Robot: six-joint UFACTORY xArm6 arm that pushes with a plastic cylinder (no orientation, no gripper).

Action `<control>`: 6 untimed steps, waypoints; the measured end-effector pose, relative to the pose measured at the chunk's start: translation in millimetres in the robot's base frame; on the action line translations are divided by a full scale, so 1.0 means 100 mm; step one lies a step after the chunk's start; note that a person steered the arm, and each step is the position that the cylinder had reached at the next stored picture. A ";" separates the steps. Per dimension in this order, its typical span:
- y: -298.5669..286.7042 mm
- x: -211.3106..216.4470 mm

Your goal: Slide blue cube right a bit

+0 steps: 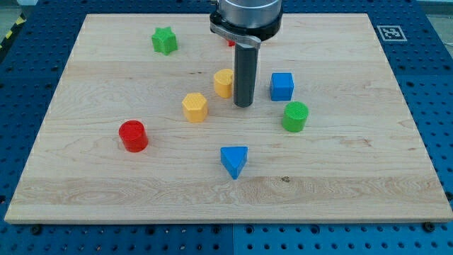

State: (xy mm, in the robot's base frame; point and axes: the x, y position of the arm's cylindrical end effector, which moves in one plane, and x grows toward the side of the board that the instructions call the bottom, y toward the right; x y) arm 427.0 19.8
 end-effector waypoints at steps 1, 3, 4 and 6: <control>-0.04 -0.04; 0.08 -0.09; 0.26 -0.11; 0.56 -0.18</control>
